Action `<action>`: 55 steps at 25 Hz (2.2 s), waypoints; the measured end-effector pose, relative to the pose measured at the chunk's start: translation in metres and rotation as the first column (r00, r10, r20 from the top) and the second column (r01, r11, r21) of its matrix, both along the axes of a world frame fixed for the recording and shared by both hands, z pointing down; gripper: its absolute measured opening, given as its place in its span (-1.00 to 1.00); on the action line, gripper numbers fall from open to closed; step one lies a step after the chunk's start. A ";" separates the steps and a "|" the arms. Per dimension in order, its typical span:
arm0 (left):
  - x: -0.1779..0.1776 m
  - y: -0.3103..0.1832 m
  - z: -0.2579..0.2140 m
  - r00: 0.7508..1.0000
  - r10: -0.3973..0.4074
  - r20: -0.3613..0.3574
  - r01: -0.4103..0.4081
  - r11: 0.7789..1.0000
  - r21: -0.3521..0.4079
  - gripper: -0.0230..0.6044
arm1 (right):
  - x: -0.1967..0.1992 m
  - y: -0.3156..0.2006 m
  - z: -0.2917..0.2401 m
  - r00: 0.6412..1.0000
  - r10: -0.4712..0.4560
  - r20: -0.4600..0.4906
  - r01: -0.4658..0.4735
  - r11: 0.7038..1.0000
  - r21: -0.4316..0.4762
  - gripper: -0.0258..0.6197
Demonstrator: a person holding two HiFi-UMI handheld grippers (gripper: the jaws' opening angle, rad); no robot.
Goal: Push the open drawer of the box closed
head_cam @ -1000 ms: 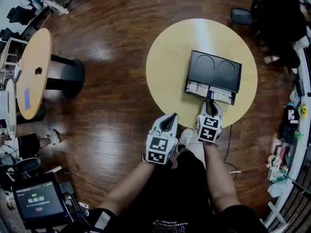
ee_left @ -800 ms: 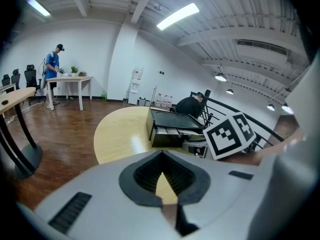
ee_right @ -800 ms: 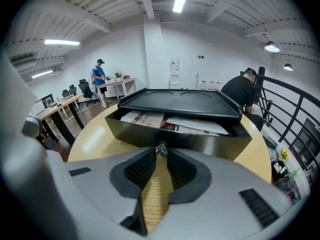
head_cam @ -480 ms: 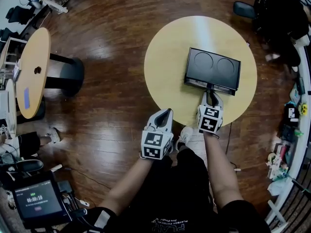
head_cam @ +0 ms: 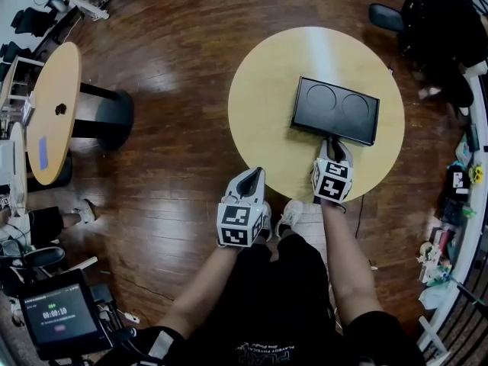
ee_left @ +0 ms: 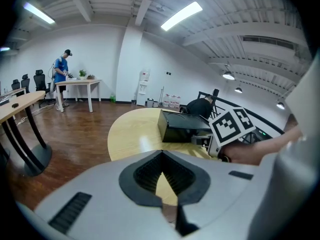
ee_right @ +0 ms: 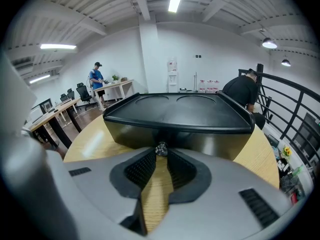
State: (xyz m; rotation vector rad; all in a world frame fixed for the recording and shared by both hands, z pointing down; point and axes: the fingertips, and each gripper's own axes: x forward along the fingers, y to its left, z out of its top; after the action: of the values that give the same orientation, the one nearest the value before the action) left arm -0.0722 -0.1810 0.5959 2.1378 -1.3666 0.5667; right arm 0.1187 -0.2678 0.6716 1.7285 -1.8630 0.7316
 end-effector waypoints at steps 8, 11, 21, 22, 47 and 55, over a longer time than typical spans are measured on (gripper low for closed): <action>-0.011 -0.006 -0.001 0.999 -0.034 -0.007 0.034 0.999 0.002 -0.94 | -0.001 -0.002 0.001 1.000 -0.014 -0.023 0.014 1.000 0.003 -0.68; -0.016 -0.004 0.001 0.999 -0.036 -0.002 0.036 0.999 -0.005 -0.94 | -0.005 -0.003 0.002 1.000 -0.016 -0.026 0.016 1.000 0.002 -0.68; 0.003 0.004 -0.002 0.998 0.055 0.038 -0.057 0.998 0.038 -0.94 | -0.005 0.021 -0.003 0.999 -0.012 -0.036 0.013 1.000 0.021 -0.68; 0.004 0.004 -0.006 0.999 0.049 0.013 -0.049 0.998 0.032 -0.94 | -0.006 0.026 -0.008 0.999 -0.013 -0.035 0.014 1.000 0.026 -0.68; 0.024 0.049 -0.120 0.972 0.224 -0.070 -0.203 0.953 0.224 -0.94 | -0.049 0.149 -0.150 1.000 0.022 0.015 -0.025 0.983 0.183 -0.90; 0.031 0.068 -0.134 0.946 0.315 -0.076 -0.284 0.919 0.273 -0.94 | -0.059 0.189 -0.151 0.998 0.058 -0.025 -0.052 0.980 0.194 -0.90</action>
State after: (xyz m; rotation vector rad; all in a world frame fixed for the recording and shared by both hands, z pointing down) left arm -0.0408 -0.1133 0.4615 2.5751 -1.1033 0.3819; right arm 0.0601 -0.0786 0.5203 1.9071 -1.9257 0.5563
